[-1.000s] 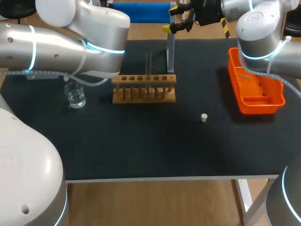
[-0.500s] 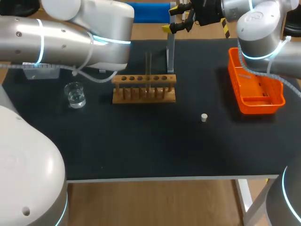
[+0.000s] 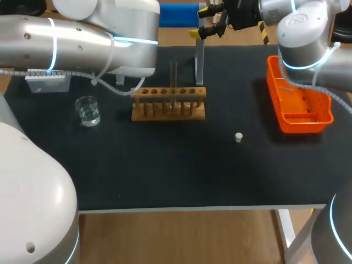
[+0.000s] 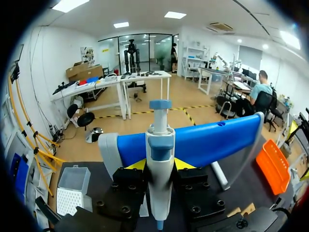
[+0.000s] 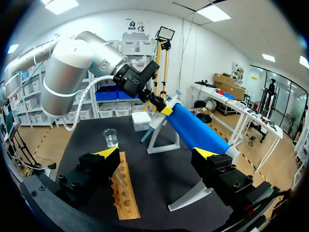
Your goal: Invert the test tube, pick up the pipette, mount the tip to pipette, aspirate from beaker and dispense into the tube, eject the tip, return the pipette, and cap with the stopper.
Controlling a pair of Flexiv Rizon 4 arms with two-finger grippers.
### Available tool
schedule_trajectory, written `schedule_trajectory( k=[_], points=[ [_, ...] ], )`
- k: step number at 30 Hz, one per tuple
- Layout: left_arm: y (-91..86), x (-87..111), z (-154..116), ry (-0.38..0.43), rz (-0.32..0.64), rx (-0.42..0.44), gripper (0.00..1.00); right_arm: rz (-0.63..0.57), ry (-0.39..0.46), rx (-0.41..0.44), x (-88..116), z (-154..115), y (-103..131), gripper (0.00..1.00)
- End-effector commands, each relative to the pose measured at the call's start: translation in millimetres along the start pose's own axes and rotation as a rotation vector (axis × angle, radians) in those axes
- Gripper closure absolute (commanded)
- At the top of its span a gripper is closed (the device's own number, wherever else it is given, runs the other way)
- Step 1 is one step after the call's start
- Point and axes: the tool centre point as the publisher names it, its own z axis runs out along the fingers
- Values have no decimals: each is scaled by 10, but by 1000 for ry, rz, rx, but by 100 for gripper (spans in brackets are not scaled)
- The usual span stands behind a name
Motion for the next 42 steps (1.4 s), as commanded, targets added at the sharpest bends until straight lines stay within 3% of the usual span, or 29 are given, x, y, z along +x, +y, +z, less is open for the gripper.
schedule_trajectory(
  k=[1, 23, 31, 32, 37, 42],
  points=[
    [-7, 19, 4, 5, -2, -26, 0, 0, 1, 2, -2, -7, 2, 0],
    [59, 88, -344, 38, 47, -19, 0, 0, 1, 2, -2, -7, 2, 0],
    [157, 92, -667, 162, 102, 39, 0, 0, 1, 2, -2, -7, 2, 0],
    [173, 96, -722, 205, 119, 64, 0, 0, 1, 2, -2, -7, 2, 0],
    [192, 101, -954, 267, 198, 122, 0, 0, 1, 2, -2, -7, 2, 0],
    [191, 218, -1192, 489, 305, 265, 0, 0, 1, 2, -2, -7, 2, 0]
  ],
)
